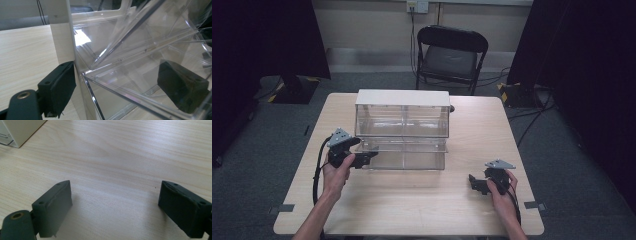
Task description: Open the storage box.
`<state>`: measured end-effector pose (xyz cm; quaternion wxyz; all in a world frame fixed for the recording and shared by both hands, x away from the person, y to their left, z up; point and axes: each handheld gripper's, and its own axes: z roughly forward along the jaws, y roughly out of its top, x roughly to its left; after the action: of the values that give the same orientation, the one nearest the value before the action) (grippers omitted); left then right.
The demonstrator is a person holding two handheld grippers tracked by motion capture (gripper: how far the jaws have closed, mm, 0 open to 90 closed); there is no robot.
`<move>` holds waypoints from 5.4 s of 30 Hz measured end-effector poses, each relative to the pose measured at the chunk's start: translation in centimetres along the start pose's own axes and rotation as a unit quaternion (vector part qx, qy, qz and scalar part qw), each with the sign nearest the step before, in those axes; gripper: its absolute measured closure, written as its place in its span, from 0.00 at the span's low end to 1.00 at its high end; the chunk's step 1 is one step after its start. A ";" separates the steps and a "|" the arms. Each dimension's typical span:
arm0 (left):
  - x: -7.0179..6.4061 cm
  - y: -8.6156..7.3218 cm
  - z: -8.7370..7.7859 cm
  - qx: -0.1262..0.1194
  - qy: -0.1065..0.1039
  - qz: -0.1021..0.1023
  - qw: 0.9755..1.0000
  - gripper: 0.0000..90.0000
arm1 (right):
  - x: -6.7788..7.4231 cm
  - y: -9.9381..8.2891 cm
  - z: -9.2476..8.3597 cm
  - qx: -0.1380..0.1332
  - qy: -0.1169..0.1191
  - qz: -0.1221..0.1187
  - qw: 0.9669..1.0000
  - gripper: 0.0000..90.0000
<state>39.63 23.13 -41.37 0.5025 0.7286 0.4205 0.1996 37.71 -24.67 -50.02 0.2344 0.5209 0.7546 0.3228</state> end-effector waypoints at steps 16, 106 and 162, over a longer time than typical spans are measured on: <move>-0.1 0.1 0.0 -0.004 -0.001 -0.013 1.000 0.16 | 0.0 0.0 0.0 0.000 0.000 -0.001 1.000 0.12; -1.1 2.2 -0.7 -0.022 -0.014 -0.005 1.000 0.06 | 0.0 0.0 0.0 0.000 0.000 0.000 1.000 0.12; -1.1 2.2 -0.6 -0.018 -0.015 -0.007 1.000 0.06 | 0.0 0.0 0.0 0.000 0.000 0.000 1.000 0.12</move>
<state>39.51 22.27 -39.02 0.5233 0.7193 0.4144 0.1926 37.71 -24.68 -50.02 0.2342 0.5209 0.7548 0.3227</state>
